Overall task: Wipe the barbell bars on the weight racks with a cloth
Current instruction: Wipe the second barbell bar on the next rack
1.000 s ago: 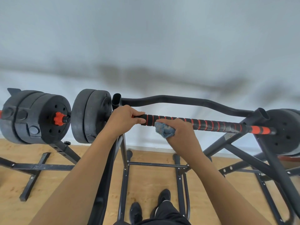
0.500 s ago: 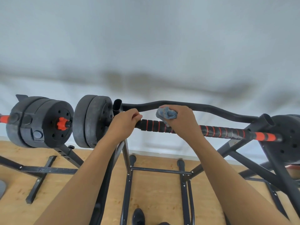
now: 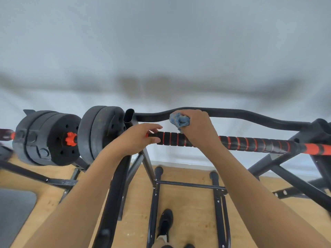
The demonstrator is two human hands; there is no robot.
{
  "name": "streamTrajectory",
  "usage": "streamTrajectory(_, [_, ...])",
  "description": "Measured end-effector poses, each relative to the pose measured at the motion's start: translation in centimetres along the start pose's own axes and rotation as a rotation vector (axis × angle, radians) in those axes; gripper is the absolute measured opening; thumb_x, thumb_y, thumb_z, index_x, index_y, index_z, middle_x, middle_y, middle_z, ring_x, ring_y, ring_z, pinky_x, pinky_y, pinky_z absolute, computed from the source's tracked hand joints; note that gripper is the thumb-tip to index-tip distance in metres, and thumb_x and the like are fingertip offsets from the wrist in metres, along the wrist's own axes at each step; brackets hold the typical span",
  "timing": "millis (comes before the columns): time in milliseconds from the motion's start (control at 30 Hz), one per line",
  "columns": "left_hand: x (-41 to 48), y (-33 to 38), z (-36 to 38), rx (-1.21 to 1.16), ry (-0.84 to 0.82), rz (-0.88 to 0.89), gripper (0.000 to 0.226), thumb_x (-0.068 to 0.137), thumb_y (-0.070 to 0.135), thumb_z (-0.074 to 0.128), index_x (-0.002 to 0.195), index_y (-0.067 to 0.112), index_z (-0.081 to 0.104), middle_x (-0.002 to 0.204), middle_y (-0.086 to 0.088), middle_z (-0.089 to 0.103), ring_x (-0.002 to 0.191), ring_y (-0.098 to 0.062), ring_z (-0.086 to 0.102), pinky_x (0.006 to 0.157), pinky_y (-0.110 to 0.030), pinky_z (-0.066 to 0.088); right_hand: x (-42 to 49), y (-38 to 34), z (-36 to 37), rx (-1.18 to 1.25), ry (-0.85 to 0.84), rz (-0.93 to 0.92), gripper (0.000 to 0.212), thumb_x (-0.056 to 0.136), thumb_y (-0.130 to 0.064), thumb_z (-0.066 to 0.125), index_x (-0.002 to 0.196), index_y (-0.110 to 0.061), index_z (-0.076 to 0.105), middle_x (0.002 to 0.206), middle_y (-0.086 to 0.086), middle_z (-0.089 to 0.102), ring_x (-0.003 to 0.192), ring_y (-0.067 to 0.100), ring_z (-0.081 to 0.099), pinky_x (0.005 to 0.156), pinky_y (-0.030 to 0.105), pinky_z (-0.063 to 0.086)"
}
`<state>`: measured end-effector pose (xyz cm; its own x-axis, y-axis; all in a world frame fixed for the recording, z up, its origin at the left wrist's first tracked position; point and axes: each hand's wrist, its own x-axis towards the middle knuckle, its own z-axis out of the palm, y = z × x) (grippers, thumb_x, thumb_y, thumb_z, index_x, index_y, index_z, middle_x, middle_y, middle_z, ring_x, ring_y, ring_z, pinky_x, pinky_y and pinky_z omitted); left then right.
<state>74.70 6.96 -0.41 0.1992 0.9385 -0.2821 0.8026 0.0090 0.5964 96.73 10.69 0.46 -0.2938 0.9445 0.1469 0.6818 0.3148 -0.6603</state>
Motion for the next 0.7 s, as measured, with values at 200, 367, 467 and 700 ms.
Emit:
streamTrajectory(200, [0.1, 0.1, 0.7, 0.072, 0.025, 0.015, 0.015, 0.107, 0.028, 0.057, 0.113, 0.029, 0.07, 0.097, 0.01, 0.071, 0.09, -0.014, 0.065, 0.087, -0.043, 0.056, 1.0, -3.0, 0.9, -0.328, -0.314, -0.097, 0.023, 0.09, -0.006, 0.054, 0.099, -0.021, 0.069, 0.087, 0.0, 0.067, 0.081, 0.019, 0.061, 0.073, 0.03, 0.053])
streamTrajectory(367, [0.2, -0.7, 1.7, 0.171, 0.127, 0.117, 0.024, 0.111, 0.022, 0.044, 0.092, 0.032, 0.055, 0.081, 0.009, 0.058, 0.081, -0.012, 0.05, 0.092, -0.039, 0.039, -2.9, -2.8, 2.5, -0.249, -0.346, 0.038, 0.048, 0.097, -0.007, 0.056, 0.142, -0.022, 0.054, 0.13, 0.001, 0.064, 0.117, 0.021, 0.058, 0.101, 0.03, 0.047])
streamTrajectory(467, [0.3, -1.1, 2.0, 0.183, 0.174, 0.168, 0.018, 0.111, 0.025, 0.047, 0.097, 0.035, 0.052, 0.08, 0.01, 0.058, 0.083, -0.014, 0.052, 0.101, -0.043, 0.038, -5.0, -2.5, 3.3, -0.422, -0.255, -0.121, 0.081, 0.081, 0.001, 0.074, 0.152, -0.017, 0.043, 0.157, 0.0, 0.043, 0.146, 0.018, 0.038, 0.122, 0.025, 0.02])
streamTrajectory(700, [-1.1, -1.9, 3.2, -0.013, 0.251, 0.187, 0.024, 0.1, 0.023, 0.068, 0.121, 0.034, 0.066, 0.099, 0.012, 0.071, 0.1, -0.013, 0.061, 0.1, -0.047, 0.048, -9.7, -3.1, 1.9, -0.358, -0.283, -0.198, 0.09, 0.061, -0.003, 0.09, 0.143, -0.023, 0.057, 0.145, -0.005, 0.058, 0.135, 0.01, 0.049, 0.102, 0.034, 0.053])
